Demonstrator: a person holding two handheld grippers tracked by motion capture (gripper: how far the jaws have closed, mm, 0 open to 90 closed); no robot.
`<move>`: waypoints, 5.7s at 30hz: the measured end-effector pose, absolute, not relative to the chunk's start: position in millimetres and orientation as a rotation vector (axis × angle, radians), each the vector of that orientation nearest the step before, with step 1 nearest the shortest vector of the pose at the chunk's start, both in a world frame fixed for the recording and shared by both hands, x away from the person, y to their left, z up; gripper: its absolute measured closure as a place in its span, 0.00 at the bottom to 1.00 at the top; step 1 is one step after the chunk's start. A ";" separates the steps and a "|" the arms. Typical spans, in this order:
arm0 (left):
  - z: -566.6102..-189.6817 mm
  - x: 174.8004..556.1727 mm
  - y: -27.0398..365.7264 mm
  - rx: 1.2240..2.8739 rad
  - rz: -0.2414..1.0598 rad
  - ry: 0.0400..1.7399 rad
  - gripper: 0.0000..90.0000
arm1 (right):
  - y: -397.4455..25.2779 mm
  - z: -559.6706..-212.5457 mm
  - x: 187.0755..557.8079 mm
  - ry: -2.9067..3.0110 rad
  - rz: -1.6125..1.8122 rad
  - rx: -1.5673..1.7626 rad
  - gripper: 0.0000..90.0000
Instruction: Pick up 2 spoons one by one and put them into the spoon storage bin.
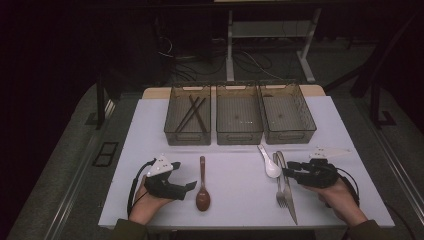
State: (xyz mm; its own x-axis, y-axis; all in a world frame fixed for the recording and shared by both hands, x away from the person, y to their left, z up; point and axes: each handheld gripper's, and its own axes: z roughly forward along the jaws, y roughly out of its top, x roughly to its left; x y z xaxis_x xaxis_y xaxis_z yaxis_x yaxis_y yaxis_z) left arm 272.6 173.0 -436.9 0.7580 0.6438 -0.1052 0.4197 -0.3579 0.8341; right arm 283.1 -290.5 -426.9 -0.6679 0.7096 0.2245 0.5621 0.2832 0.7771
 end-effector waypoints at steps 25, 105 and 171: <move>-440.8 274.0 164.1 2.067 0.286 0.775 0.00 | -248.7 -426.6 356.3 2.427 1.192 1.191 0.99; -443.8 275.1 164.8 2.062 0.245 0.723 0.00 | -245.2 -414.0 346.5 2.553 1.251 1.040 0.50; -443.1 273.0 161.5 2.069 0.229 0.689 0.00 | -248.1 -431.6 323.7 2.720 1.013 0.834 0.93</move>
